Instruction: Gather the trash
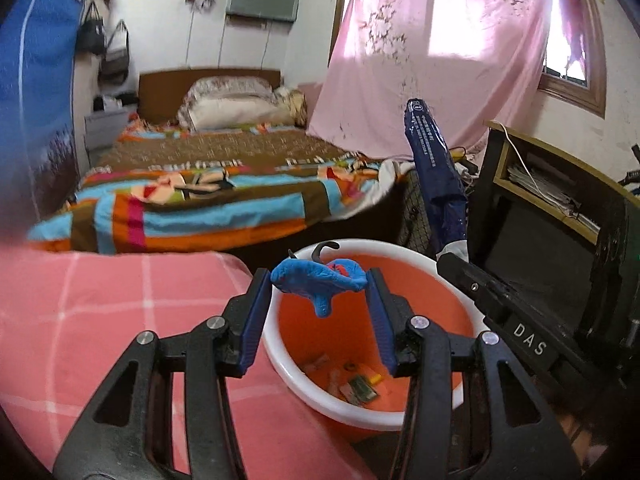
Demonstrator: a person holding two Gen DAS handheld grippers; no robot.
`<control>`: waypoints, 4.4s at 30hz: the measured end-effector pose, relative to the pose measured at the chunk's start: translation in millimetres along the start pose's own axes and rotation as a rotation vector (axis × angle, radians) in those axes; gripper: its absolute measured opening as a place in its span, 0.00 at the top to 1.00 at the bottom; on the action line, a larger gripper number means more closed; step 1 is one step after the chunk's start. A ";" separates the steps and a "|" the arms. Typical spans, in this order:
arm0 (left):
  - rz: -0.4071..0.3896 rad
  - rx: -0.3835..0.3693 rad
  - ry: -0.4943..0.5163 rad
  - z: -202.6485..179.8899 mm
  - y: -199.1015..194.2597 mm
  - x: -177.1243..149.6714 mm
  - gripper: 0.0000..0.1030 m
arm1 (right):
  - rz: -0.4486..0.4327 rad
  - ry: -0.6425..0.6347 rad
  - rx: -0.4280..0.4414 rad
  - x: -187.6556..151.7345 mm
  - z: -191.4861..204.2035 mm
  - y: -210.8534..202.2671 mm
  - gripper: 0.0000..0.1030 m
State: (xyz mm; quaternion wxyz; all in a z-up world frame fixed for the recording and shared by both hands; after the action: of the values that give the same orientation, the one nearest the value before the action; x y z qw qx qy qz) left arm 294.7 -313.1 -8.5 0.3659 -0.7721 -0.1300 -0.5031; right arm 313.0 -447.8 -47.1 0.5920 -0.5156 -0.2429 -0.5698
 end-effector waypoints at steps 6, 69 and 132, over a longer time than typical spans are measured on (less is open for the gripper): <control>0.018 -0.020 -0.063 0.2 6.5 -4.4 0.41 | 0.041 0.022 -0.021 -4.4 -5.2 3.4 0.85; -0.299 0.402 -0.034 73.1 -198.2 -92.5 0.00 | -0.233 -0.278 -0.011 -65.9 59.2 -128.7 0.00; -0.294 0.417 -0.031 80.1 -200.9 -99.6 0.00 | -0.210 -0.274 -0.013 -78.7 52.2 -120.7 0.00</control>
State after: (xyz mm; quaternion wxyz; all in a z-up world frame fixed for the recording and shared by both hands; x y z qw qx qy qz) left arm 189.1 -100.3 -26.2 0.4382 -0.6603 -0.3474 -0.5012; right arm 198.7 -346.3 -57.4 0.4870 -0.5640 -0.3702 -0.5547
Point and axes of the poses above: each gripper's, at about its wrist camera, not at the fingertips, and y roughly the way its jaws point, z to its left, x to its top, the point moved 9 cm from there along y, roughly the way its jaws point, and after that the axes turned 11 degrees about -x, right-handed, at the moved point
